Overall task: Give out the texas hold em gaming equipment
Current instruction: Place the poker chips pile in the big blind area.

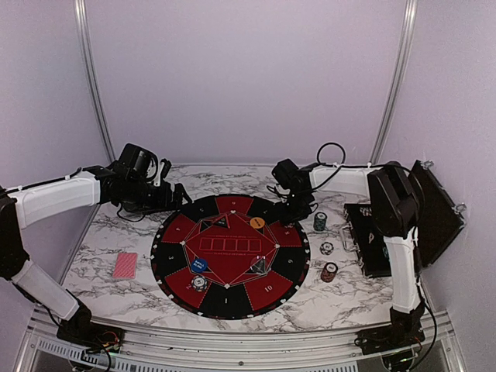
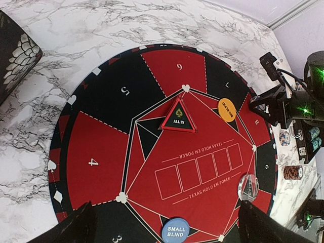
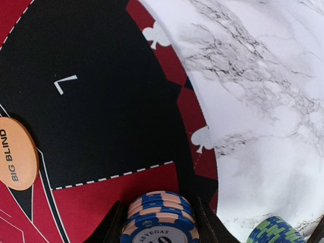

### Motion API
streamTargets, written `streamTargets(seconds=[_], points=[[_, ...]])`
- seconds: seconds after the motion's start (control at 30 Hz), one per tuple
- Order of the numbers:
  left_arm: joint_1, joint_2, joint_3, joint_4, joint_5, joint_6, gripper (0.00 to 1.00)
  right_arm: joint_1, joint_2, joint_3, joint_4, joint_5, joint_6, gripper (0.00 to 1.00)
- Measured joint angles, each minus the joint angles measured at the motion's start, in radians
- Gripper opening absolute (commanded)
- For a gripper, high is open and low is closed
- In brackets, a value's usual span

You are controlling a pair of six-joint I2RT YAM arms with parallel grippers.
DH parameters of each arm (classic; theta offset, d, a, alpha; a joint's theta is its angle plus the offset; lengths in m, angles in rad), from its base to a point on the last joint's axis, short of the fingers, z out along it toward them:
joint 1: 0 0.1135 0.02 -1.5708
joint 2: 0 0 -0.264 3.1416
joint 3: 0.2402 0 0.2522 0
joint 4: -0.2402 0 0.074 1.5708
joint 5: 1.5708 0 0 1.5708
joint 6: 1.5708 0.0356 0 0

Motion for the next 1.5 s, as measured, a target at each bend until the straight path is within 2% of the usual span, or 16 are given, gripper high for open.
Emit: streamTargets(seconds=[0.33, 0.93, 1.5], points=[[0.0, 0.0, 0.0, 0.0, 0.0, 0.0, 0.99, -0.006, 0.003, 0.0, 0.007, -0.011, -0.005, 0.38], [0.0, 0.0, 0.0, 0.0, 0.001, 0.0, 0.99, -0.007, 0.003, 0.0, 0.009, -0.014, -0.008, 0.48], [0.0, 0.0, 0.0, 0.0, 0.002, 0.0, 0.99, -0.004, 0.004, 0.06, -0.011, -0.01, -0.012, 0.75]])
